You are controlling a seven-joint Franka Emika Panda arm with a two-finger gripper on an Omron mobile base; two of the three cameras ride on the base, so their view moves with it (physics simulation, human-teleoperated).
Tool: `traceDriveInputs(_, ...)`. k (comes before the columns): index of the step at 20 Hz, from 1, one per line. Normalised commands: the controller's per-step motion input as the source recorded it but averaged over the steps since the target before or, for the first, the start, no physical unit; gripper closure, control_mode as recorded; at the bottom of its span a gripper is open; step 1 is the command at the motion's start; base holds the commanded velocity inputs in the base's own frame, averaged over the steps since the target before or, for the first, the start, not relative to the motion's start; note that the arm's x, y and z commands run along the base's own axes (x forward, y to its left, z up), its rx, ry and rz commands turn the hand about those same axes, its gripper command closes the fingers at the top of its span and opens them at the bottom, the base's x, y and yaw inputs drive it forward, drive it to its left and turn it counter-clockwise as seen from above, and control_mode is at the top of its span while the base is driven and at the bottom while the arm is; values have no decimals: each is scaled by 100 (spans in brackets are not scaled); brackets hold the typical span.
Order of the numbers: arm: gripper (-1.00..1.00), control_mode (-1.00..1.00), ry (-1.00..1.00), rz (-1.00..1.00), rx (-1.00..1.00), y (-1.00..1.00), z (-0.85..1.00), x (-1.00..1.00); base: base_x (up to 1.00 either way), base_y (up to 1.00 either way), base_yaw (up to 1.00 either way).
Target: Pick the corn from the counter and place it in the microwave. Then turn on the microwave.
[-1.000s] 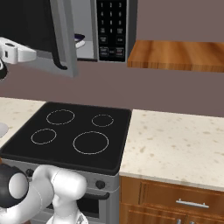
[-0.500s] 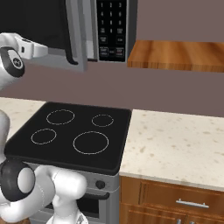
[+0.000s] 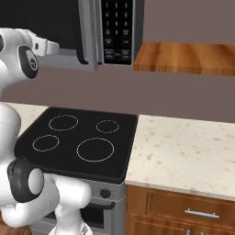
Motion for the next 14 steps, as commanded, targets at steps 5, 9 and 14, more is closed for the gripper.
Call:
traceDriveInputs(5,100,-100,0,11,3,-11,15,17,0,0,0)
traceDriveInputs(9,100,-100,0,10,2,-11,8,14,0,0,0)
traceDriveInputs(14,100,-100,0,9,2,-11,0,18,0,0,0)
